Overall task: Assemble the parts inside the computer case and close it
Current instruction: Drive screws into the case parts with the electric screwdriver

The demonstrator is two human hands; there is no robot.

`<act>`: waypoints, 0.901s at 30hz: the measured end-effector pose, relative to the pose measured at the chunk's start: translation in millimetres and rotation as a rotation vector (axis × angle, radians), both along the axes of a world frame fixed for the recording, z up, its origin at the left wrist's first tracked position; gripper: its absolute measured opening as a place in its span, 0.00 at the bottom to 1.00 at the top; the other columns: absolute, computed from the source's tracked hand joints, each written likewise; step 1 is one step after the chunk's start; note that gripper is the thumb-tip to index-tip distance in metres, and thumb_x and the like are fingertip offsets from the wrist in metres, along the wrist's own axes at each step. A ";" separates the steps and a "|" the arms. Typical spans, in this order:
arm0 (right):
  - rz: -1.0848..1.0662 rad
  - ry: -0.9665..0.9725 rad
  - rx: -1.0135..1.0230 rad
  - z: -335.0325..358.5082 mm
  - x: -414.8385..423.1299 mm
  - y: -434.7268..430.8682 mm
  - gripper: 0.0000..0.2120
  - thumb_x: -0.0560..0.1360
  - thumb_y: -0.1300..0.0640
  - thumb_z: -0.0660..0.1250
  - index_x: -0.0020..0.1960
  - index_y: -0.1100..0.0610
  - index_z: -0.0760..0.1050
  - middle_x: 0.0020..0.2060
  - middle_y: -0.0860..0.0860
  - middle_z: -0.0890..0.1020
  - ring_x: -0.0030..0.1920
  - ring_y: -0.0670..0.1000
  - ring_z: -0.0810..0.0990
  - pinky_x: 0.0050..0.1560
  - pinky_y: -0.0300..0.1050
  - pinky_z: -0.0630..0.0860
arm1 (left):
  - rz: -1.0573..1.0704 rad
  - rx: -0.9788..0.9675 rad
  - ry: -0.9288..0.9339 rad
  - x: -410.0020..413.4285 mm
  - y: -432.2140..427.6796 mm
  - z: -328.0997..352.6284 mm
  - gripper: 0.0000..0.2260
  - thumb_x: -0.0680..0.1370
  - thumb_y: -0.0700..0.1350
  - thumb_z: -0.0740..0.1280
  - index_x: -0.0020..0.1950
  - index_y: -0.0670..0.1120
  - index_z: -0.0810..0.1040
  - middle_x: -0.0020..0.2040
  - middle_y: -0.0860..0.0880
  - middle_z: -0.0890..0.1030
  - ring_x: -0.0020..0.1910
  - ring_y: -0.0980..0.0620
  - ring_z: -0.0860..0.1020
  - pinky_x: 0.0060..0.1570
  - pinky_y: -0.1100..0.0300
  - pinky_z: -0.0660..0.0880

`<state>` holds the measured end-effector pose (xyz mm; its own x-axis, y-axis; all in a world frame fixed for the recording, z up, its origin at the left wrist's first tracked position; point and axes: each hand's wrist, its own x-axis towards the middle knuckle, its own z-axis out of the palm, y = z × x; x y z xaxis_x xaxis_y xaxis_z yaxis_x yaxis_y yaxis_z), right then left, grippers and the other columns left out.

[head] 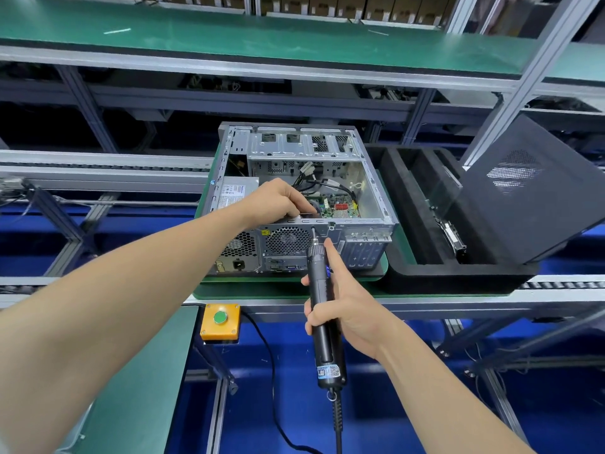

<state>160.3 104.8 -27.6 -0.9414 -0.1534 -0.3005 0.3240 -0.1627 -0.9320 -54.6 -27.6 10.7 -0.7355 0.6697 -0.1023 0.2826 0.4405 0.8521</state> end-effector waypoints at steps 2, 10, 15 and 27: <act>0.001 -0.004 -0.002 1.6 0.4 -0.6 0.64 0.62 0.75 0.72 0.80 0.26 0.48 0.63 0.63 0.72 0.40 0.56 0.79 0.46 0.51 0.81 | 0.029 -0.021 0.042 1.5 1.1 1.4 0.19 0.75 0.31 0.64 0.52 0.50 0.88 0.45 0.59 0.86 0.40 0.63 0.80 0.45 0.63 0.76; -0.022 -0.032 -0.026 4.8 0.4 -1.0 0.62 0.63 0.71 0.74 0.79 0.25 0.51 0.67 0.62 0.70 0.39 0.59 0.78 0.47 0.57 0.81 | -0.012 -0.096 0.147 4.2 3.8 2.6 0.21 0.76 0.31 0.62 0.46 0.55 0.87 0.59 0.56 0.80 0.57 0.58 0.77 0.54 0.60 0.76; -0.071 -0.046 -0.078 1.9 -0.8 -1.7 0.56 0.66 0.68 0.76 0.76 0.24 0.57 0.65 0.62 0.72 0.39 0.56 0.78 0.44 0.55 0.81 | -0.077 -0.106 0.089 2.9 5.3 1.9 0.15 0.75 0.34 0.62 0.43 0.46 0.88 0.59 0.52 0.81 0.59 0.54 0.78 0.66 0.53 0.71; -0.305 -0.326 -0.078 4.6 -43.7 -17.6 0.17 0.79 0.34 0.66 0.58 0.45 0.79 0.37 0.58 0.77 0.33 0.59 0.82 0.40 0.59 0.83 | -0.145 -0.112 -0.028 -0.5 5.9 2.9 0.07 0.77 0.45 0.70 0.43 0.52 0.88 0.58 0.57 0.82 0.59 0.58 0.78 0.61 0.56 0.72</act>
